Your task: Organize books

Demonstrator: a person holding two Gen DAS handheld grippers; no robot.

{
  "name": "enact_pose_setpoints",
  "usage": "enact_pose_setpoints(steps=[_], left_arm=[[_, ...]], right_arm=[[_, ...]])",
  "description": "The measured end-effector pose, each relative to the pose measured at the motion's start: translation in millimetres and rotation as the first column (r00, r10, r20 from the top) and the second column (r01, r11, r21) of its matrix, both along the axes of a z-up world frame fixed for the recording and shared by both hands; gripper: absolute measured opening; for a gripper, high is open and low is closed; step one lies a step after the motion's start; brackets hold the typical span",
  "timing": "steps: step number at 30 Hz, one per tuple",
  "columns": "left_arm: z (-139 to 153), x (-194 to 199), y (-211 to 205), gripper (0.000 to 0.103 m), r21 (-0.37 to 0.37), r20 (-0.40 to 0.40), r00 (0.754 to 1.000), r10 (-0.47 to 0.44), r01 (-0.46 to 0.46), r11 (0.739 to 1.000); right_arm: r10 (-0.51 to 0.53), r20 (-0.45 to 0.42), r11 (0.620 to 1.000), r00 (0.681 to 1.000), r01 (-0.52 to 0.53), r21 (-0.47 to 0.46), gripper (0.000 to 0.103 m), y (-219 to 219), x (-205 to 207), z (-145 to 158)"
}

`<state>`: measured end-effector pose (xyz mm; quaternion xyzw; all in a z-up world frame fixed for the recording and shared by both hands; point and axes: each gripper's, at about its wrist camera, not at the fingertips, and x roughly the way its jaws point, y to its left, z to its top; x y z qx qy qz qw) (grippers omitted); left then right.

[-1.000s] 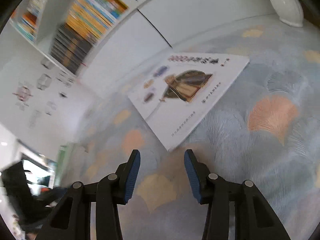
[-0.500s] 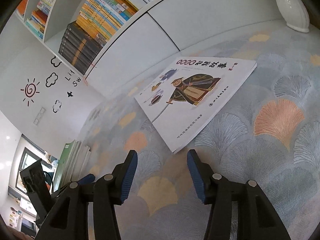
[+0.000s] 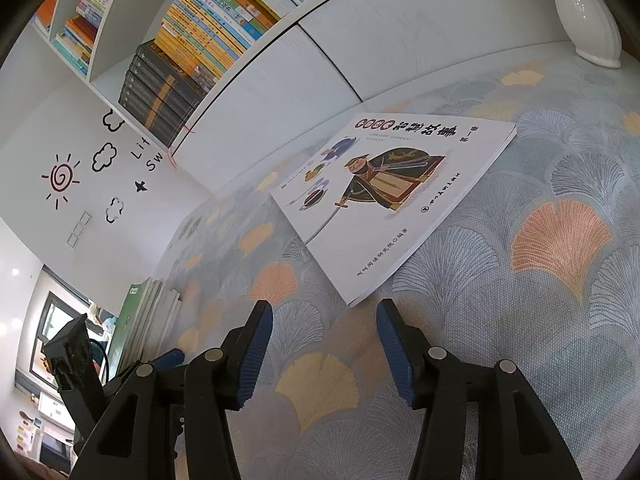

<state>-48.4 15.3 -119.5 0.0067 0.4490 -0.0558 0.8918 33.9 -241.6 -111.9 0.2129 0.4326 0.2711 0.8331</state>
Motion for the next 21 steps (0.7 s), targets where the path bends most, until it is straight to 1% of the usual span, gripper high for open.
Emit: enact_pose_setpoints(steps=[6, 11, 14, 17, 21], left_arm=[[-0.3, 0.4, 0.2, 0.101, 0.002, 0.002, 1.000, 0.007, -0.007, 1.000], [0.6, 0.4, 6.4, 0.101, 0.010, 0.010, 0.997, 0.070, -0.070, 0.997], [0.4, 1.7, 13.0, 0.101, -0.006, 0.006, 0.994, 0.105, -0.105, 0.994], [-0.7, 2.4, 11.1, 0.102, 0.007, 0.002, 0.995, 0.103, -0.103, 0.995], [-1.5, 3.2, 10.8, 0.102, -0.001, -0.002, 0.995, 0.098, -0.098, 0.995]], right_arm=[[0.000, 0.000, 1.000, 1.000, 0.000, 0.000, 0.053, 0.1, -0.1, 0.0], [0.000, 0.000, 1.000, 1.000, 0.000, 0.000, 0.053, 0.2, -0.4, 0.0], [-0.001, 0.000, 1.000, 1.000, 0.001, 0.001, 0.053, 0.1, -0.5, -0.1], [0.000, 0.000, 1.000, 1.000, 0.000, 0.000, 0.053, 0.4, -0.1, 0.0], [0.000, 0.001, 1.000, 1.000, 0.000, -0.002, 0.053, 0.6, -0.4, 0.1]])
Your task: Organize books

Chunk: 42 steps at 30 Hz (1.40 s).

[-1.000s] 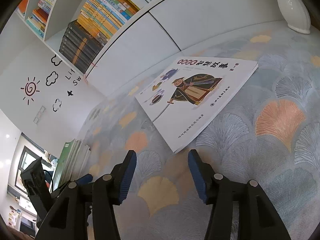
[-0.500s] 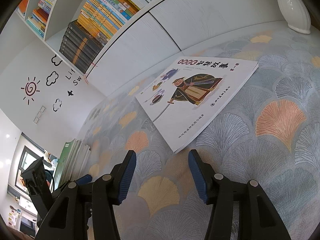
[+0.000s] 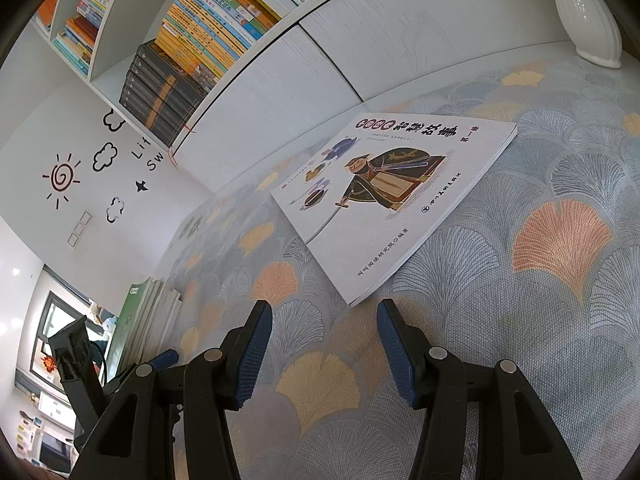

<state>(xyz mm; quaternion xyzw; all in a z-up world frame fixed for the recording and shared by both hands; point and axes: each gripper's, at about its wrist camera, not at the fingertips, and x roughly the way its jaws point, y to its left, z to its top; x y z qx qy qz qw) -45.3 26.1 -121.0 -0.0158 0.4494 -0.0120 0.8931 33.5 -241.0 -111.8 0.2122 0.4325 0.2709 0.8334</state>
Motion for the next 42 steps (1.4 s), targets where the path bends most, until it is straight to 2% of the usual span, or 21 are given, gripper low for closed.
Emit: enact_pose_setpoints(steps=[8, 42], left_arm=[[-0.1, -0.3, 0.4, 0.102, 0.005, -0.002, 1.000, 0.000, 0.000, 1.000], [-2.3, 2.1, 0.8, 0.103, 0.008, -0.007, 1.000, 0.001, -0.001, 1.000]], right_arm=[[0.026, 0.010, 1.000, 1.000, -0.026, 0.001, 0.061, 3.9, 0.0, 1.8], [0.038, 0.015, 0.999, 0.999, -0.038, -0.016, 0.065, 7.0, 3.0, 1.9]])
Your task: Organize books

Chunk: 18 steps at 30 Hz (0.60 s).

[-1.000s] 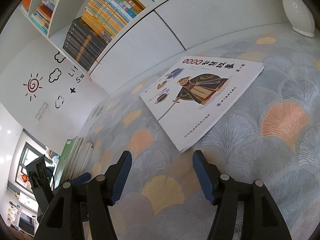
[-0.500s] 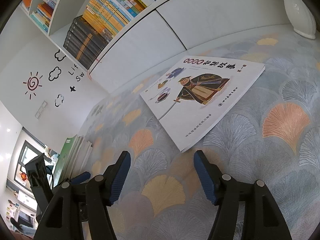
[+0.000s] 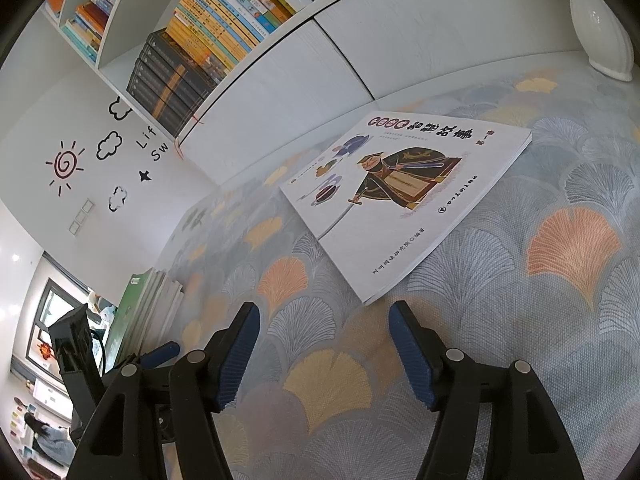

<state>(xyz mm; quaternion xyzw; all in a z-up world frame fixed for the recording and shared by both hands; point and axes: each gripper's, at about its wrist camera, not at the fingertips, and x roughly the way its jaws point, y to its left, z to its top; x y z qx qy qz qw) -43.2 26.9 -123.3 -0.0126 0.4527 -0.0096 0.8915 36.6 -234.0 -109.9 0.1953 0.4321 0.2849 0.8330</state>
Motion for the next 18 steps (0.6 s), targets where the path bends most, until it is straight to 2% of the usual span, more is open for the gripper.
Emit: enact_pose_setpoints(steps=[3, 5, 8, 9, 11, 14, 16, 18], left_arm=[[1.3, 7.9, -0.2, 0.103, -0.001, -0.023, 0.999, 0.027, -0.027, 1.000], [5.0, 13.0, 2.3, 0.100, -0.037, -0.046, 0.997, 0.058, -0.060, 0.998], [18.2, 24.9, 12.5, 0.099, -0.210, -0.052, 0.994, 0.096, -0.105, 0.972], [21.5, 31.0, 12.9, 0.099, -0.240, -0.053, 0.993, 0.103, -0.113, 0.964], [28.8, 47.4, 7.0, 0.099, -0.251, -0.042, 0.990, 0.132, -0.139, 0.958], [29.8, 70.0, -15.3, 0.097, -0.269, -0.055, 0.993, 0.106, -0.116, 0.956], [30.1, 86.3, -35.0, 0.096, -0.256, -0.040, 0.996, 0.077, -0.084, 0.963], [26.9, 99.7, -47.1, 0.090, -0.248, -0.037, 0.996, 0.084, -0.090, 0.965]], right_arm=[[-0.008, -0.006, 1.000, 1.000, 0.008, -0.004, 0.065, -0.6, -0.3, 0.5], [-0.033, -0.026, 0.999, 0.999, 0.033, -0.017, 0.065, -2.3, -1.8, 3.9], [-0.076, -0.050, 0.996, 0.996, 0.074, -0.041, 0.065, -12.5, 2.3, 12.0], [-0.097, -0.047, 0.995, 0.994, 0.095, -0.041, 0.065, -21.1, 6.0, 15.3], [-0.133, -0.046, 0.990, 0.990, 0.132, -0.042, 0.065, -38.2, 16.4, 20.1], [-0.167, -0.049, 0.985, 0.985, 0.165, -0.043, 0.065, -68.4, 46.1, 28.2], [-0.176, -0.033, 0.976, 0.984, 0.170, -0.133, 0.065, -77.3, 73.9, 33.1], [-0.146, -0.031, 0.964, 0.989, 0.135, -0.229, 0.065, -73.2, 100.6, 34.2]])
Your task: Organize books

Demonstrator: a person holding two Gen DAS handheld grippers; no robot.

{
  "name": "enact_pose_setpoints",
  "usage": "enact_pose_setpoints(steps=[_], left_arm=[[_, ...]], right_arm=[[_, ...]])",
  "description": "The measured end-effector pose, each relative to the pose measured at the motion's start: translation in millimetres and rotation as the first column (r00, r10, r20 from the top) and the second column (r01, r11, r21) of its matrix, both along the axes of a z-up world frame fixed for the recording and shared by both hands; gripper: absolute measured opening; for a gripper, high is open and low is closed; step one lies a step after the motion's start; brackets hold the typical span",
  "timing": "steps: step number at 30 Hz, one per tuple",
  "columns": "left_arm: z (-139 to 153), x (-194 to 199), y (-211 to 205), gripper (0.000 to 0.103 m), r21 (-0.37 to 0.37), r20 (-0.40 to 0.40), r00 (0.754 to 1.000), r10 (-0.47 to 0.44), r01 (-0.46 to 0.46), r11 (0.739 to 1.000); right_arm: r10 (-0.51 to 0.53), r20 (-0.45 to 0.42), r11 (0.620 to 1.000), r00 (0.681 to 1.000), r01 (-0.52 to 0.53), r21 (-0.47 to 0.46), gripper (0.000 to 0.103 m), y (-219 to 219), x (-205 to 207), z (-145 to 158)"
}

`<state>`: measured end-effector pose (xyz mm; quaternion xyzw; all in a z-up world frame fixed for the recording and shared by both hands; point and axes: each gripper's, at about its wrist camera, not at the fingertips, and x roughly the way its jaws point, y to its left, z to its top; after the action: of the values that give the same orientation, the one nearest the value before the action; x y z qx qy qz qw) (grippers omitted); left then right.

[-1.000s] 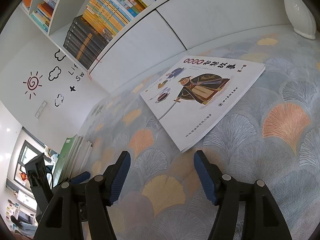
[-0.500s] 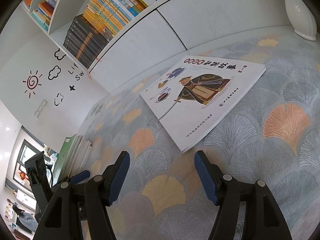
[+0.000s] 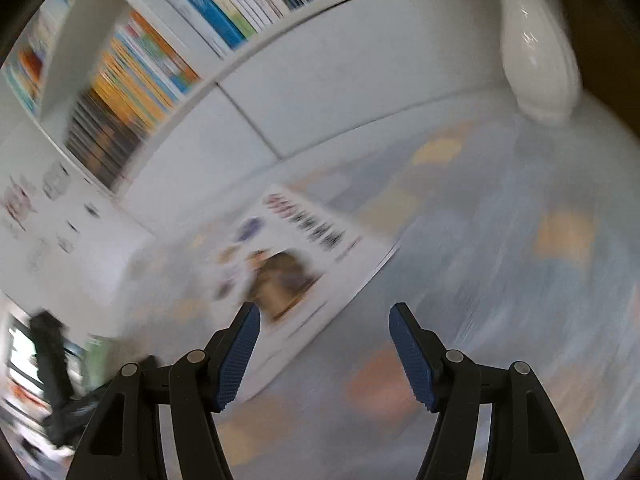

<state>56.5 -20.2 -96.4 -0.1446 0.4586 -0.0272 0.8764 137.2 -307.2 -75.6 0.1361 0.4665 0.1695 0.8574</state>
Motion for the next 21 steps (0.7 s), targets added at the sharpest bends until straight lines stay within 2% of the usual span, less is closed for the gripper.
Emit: enact_pose_setpoints(steps=[1, 2, 5, 6, 8, 10, 13, 16, 21], left_arm=[[-3.6, 7.1, -3.0, 0.081, -0.025, -0.006, 1.000, 0.000, 0.000, 1.000], [-6.0, 14.3, -4.5, 0.079, -0.042, -0.018, 1.000, -0.004, 0.003, 0.999], [-10.2, 30.1, -10.9, 0.079, -0.032, -0.021, 1.000, -0.004, 0.004, 0.999], [-9.5, 33.3, -12.2, 0.079, -0.043, -0.015, 1.000, -0.017, 0.016, 0.999], [-12.0, 40.7, -15.4, 0.079, -0.087, -0.030, 0.998, -0.048, 0.046, 0.995], [-14.7, 48.4, -21.2, 0.079, -0.085, -0.039, 0.996, -0.075, 0.071, 0.994], [-15.3, 51.1, -27.6, 0.079, -0.079, -0.043, 0.993, -0.111, 0.108, 0.991], [-14.1, 42.5, -28.1, 0.079, -0.071, -0.040, 0.993, -0.111, 0.108, 0.992], [-8.9, 22.9, -25.5, 0.079, -0.027, -0.056, 0.985, -0.163, 0.161, 0.987]], right_arm=[[0.030, -0.005, 0.999, 1.000, -0.030, -0.035, 0.065, 5.0, 17.9, 0.0], [0.049, -0.005, 0.998, 0.999, -0.049, -0.044, 0.065, 9.2, 28.1, 0.3], [0.087, -0.009, 0.992, 0.996, -0.088, -0.093, 0.065, 26.3, 65.4, -1.5], [0.092, -0.044, 0.989, 0.995, -0.096, -0.111, 0.065, 32.0, 76.8, -6.3], [0.105, -0.125, 0.989, 0.987, -0.116, -0.087, 0.064, 41.2, 101.0, -20.4], [0.127, -0.126, 0.983, 0.984, -0.141, -0.114, 0.064, 52.4, 113.2, -23.5], [0.208, -0.163, 0.973, 0.964, -0.221, -0.065, 0.066, 69.7, 105.9, -21.5], [0.264, -0.191, 0.954, 0.945, -0.286, -0.095, 0.065, 84.2, 83.6, -20.2], [0.255, -0.213, 0.945, 0.943, -0.290, -0.150, 0.065, 93.2, 41.3, -17.4]])
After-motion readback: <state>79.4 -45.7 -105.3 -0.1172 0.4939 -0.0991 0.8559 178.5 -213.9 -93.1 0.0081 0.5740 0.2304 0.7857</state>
